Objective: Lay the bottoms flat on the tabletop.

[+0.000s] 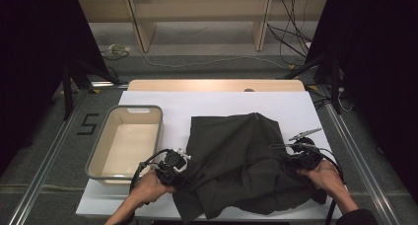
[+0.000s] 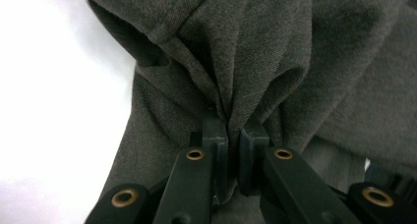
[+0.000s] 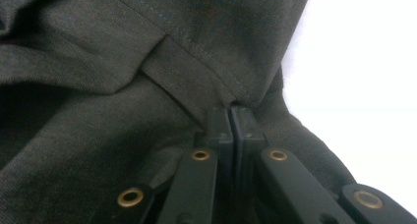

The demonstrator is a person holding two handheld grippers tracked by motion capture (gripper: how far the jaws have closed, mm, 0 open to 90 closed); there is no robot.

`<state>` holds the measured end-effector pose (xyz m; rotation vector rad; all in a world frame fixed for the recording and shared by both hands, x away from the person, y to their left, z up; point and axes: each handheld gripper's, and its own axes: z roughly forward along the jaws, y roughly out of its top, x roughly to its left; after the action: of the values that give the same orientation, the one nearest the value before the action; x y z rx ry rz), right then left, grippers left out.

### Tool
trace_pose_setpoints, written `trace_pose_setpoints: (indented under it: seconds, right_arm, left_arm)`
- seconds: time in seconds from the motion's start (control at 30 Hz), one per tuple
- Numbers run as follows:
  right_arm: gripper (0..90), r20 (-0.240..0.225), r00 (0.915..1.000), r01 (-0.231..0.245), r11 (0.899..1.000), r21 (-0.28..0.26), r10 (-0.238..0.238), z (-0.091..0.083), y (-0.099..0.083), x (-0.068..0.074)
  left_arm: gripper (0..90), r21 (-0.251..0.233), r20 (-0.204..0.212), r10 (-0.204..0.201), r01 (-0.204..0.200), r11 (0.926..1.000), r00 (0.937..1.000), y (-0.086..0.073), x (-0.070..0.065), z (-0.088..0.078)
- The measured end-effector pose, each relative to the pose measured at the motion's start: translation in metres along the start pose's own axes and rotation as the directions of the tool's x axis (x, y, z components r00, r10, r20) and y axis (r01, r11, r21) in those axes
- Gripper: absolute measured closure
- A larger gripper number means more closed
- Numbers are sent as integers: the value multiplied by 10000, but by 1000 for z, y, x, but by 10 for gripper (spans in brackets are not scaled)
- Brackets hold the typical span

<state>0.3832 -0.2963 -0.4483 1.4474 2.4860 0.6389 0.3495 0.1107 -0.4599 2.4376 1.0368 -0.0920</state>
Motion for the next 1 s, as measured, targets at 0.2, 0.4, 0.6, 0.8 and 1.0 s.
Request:
trace_pose_setpoints:
  seconds: [0.2,0.4,0.6,0.8,1.0]
  right_arm:
    - [877,-32,10000,-62,9999,-135,62,-2,0,-1]
    - [771,-27,9994,-356,9955,-875,355,-11,2,-7]
    - [589,-155,9970,-768,9747,-2101,752,-30,7,-14]
    - [448,220,9902,-1259,9511,-2821,1376,-37,16,-25]
    - [342,60,9838,-1707,9472,-2716,1790,-23,26,-39]
  left_arm:
    - [845,-26,123,-126,126,9999,9998,-1,1,-2]
    - [667,-304,45,-226,227,9993,9997,5,4,-13]
    - [422,-1155,-460,-573,516,9920,9973,14,2,-38]
    - [290,-2172,-681,-1233,1059,9704,9900,28,10,-61]
    - [247,-3094,-899,-2026,1660,9363,9751,45,24,-65]
